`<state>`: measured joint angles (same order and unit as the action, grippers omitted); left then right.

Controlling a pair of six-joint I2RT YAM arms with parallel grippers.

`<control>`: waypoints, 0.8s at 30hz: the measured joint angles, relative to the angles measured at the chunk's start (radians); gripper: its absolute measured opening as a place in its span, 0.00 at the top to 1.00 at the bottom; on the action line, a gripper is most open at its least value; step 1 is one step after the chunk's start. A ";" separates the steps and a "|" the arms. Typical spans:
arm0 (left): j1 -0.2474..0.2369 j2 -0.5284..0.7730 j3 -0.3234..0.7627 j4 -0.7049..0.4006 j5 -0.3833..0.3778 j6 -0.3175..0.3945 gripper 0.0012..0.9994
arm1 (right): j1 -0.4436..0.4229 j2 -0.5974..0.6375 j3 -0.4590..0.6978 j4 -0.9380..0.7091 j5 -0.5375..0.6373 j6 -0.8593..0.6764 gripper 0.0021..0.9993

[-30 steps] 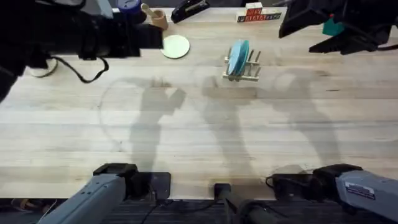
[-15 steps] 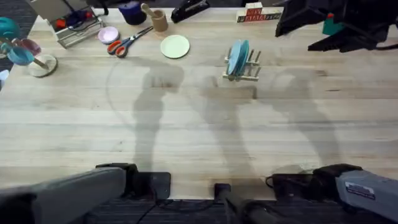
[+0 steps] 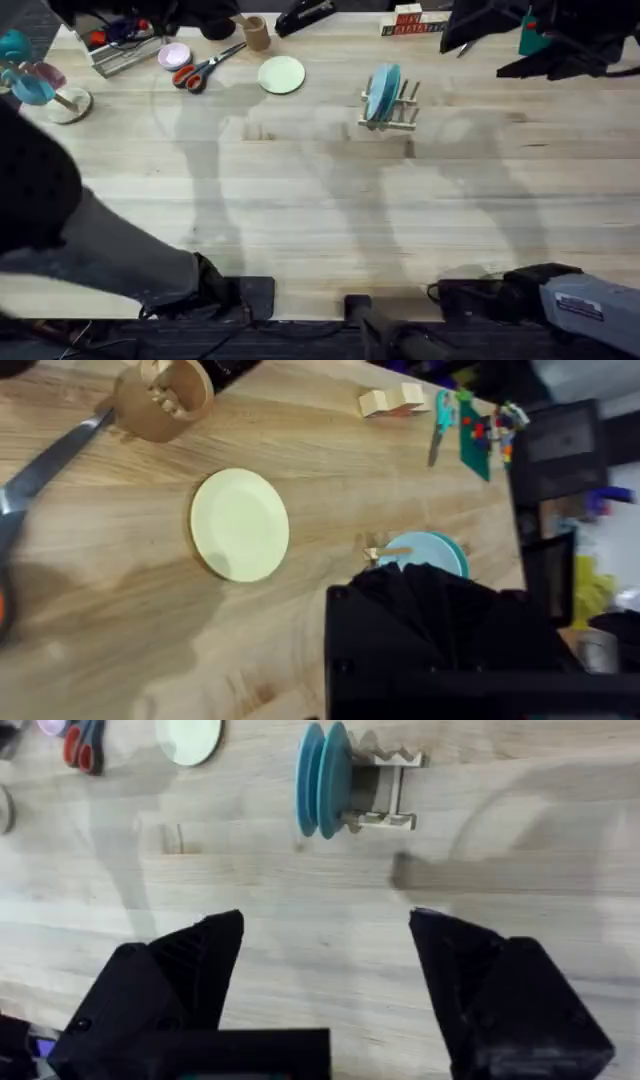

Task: Pick up the plates from the table one by one and place each into a slot on the dish rack.

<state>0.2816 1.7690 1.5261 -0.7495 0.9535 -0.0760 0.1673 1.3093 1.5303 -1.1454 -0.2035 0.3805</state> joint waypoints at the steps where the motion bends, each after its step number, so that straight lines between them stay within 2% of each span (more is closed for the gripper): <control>1: 0.004 0.024 0.000 0.015 0.020 0.000 0.96 | 0.000 0.000 0.000 0.003 0.000 0.000 0.00; 5: 0.001 0.109 0.000 0.044 0.073 0.001 0.96 | 0.000 0.000 0.000 0.003 0.000 0.000 0.00; 12: -0.004 0.219 0.000 0.058 0.109 0.009 0.96 | 0.000 0.000 0.000 0.004 0.000 0.000 0.01; 17: -0.006 0.298 0.000 0.064 0.148 0.041 0.96 | 0.000 0.000 0.000 0.004 0.000 0.000 0.00; 24: -0.049 0.379 -0.002 0.153 0.160 0.062 0.96 | 0.000 0.000 0.000 0.004 0.000 0.000 0.00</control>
<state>0.2325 2.1481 1.5246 -0.5962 1.1136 -0.0135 0.1672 1.3094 1.5303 -1.1416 -0.2035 0.3809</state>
